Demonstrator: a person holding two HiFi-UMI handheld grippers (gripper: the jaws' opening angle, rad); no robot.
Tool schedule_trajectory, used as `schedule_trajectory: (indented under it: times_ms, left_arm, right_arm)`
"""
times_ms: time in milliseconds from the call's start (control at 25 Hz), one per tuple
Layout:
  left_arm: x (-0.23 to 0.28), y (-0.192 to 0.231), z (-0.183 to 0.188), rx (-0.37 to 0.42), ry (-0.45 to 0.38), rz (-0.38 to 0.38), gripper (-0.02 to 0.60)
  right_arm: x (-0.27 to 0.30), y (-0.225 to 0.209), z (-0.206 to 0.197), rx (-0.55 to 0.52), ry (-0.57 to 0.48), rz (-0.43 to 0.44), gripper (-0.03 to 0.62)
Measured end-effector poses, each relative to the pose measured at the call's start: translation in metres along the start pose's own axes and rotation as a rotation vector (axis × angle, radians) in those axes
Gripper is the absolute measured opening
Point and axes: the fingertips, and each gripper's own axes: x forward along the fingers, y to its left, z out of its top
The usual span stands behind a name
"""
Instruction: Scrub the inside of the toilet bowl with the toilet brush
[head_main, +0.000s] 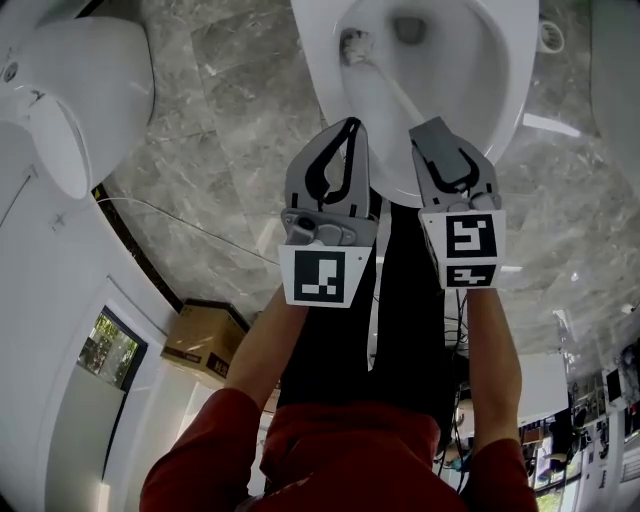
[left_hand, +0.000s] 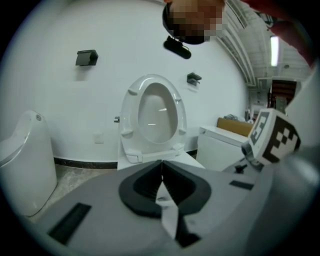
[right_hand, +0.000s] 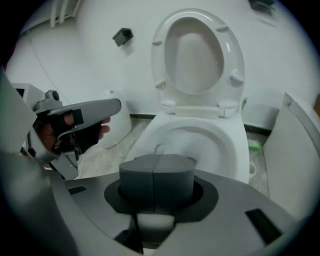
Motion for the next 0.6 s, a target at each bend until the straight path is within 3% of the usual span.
schedule_trajectory:
  times_ms: [120,280,440,600]
  left_arm:
    - [-0.003,0.001,0.003,-0.004,-0.01,0.006,0.0]
    - [-0.005,0.0,0.01,0.002,-0.031,-0.002,0.0]
    - [-0.007,0.0,0.009,-0.006,-0.039,0.002,0.0]
    - [-0.009,-0.002,0.008,-0.013,-0.037,-0.002,-0.001]
  right_arm:
    - [0.012,-0.011,0.04,-0.147,-0.056,-0.054,0.149]
    - [0.017,-0.069,0.058,-0.217,-0.01,-0.163,0.149]
    - [-0.001,-0.109,0.03,-0.225,0.089,-0.235,0.147]
    - [-0.03,-0.108,-0.024,-0.161,0.182,-0.252,0.147]
